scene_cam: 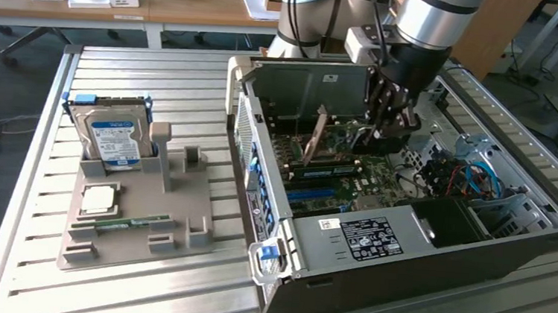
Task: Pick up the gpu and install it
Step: 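Insert the gpu into the slot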
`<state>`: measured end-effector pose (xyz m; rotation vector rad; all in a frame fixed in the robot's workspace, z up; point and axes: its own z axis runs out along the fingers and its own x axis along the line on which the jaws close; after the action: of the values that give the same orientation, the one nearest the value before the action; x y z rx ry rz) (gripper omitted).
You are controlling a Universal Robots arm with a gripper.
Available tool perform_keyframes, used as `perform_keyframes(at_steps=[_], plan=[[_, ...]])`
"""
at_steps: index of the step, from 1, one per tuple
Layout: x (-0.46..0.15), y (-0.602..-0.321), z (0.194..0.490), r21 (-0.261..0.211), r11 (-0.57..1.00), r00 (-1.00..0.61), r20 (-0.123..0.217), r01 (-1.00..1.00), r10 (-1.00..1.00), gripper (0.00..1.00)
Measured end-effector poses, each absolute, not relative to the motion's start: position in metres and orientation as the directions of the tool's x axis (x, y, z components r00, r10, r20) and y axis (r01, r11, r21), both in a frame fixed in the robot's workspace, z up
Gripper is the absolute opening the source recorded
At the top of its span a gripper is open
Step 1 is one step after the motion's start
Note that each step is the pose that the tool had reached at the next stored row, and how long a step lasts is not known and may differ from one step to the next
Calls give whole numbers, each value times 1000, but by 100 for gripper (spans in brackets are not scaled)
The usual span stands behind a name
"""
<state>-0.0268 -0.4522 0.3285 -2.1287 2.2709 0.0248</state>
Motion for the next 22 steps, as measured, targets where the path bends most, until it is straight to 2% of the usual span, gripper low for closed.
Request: perform_keyframes(at_steps=[22], plan=[[-43, -453, 306, -8, 65, -64, -32, -998, -997, 27]])
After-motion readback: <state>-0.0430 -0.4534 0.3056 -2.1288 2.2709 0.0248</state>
